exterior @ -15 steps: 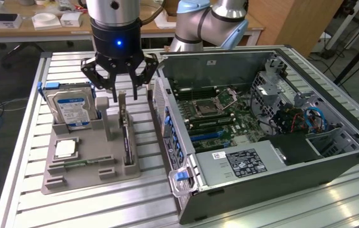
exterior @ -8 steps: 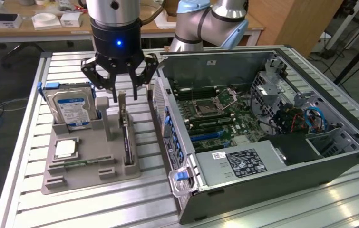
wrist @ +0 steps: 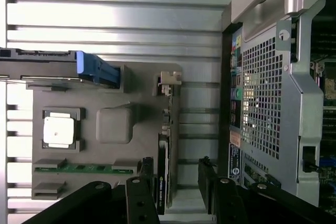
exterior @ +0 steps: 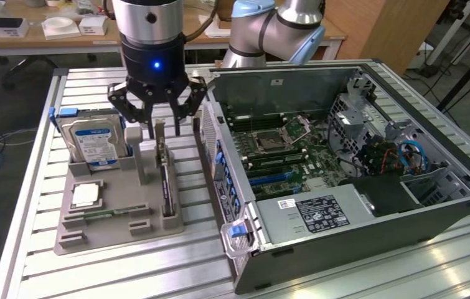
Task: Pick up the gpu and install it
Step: 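Pick up the gpu and move the gpu toward the slot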
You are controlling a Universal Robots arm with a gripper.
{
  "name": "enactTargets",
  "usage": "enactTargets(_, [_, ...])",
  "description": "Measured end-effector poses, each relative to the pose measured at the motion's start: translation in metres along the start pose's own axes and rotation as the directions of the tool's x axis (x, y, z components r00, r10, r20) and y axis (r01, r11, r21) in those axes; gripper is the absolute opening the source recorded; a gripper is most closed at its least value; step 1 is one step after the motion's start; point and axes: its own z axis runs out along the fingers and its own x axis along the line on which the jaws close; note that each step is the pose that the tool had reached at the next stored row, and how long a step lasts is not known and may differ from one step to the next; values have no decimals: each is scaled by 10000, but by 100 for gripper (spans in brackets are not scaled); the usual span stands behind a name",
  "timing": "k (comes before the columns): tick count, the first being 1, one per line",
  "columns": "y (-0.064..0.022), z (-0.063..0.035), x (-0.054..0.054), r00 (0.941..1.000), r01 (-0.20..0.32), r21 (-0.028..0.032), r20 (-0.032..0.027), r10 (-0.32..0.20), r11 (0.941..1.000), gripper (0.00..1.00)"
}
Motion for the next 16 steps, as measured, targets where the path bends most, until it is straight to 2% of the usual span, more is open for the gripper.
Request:
enactTargets(7, [-173, 75, 34, 10000, -1, 0, -1, 1, 10000, 47])
enactTargets(16, [-192, 236, 83, 10000, -6, 1, -1, 6, 10000, 47])
